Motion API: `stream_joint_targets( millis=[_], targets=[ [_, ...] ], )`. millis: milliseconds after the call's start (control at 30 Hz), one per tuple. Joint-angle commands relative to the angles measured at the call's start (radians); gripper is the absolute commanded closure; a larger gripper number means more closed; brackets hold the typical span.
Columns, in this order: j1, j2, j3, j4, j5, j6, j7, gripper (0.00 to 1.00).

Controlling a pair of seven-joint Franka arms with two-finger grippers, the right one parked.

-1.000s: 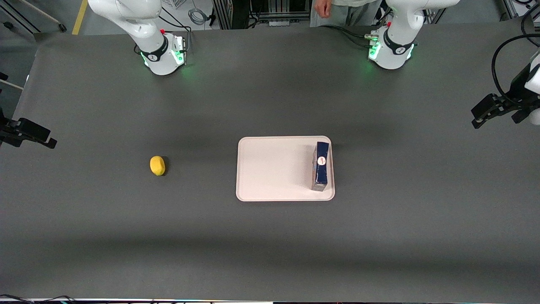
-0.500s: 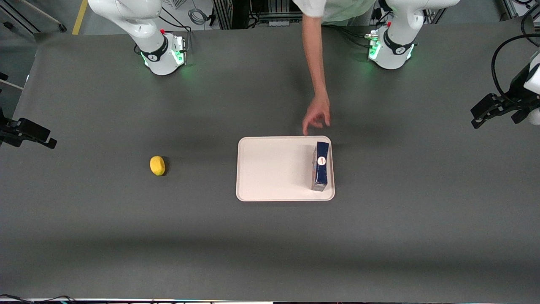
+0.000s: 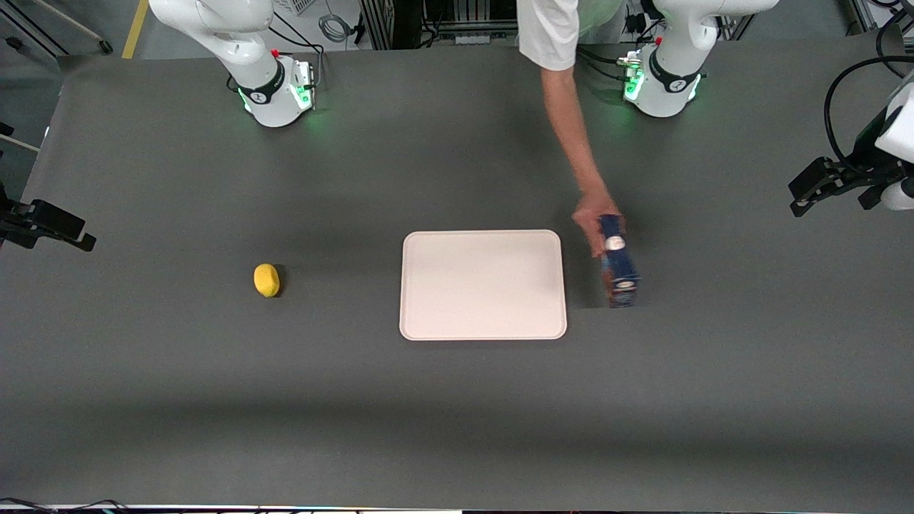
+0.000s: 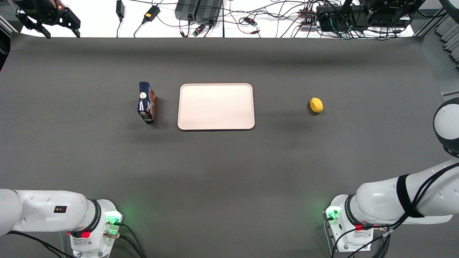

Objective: Place cookie box on tray

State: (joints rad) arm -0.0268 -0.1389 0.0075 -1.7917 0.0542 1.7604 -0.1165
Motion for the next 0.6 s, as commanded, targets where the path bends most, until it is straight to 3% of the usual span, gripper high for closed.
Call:
stream_joint_targets(
  millis=[0,167,333,567],
  targets=[
    [-0.005,0.007,-0.009,0.026,-0.010,-0.073,0.006,0.00],
    [-0.007,0.005,-0.035,0.015,-0.025,-0.088,-0.014,0.00],
    [-0.007,0.007,-0.047,-0.021,-0.141,-0.091,-0.077,0.00],
    [-0.007,0.024,-0.090,-0.083,-0.142,-0.033,-0.087,0.00]
  ],
)
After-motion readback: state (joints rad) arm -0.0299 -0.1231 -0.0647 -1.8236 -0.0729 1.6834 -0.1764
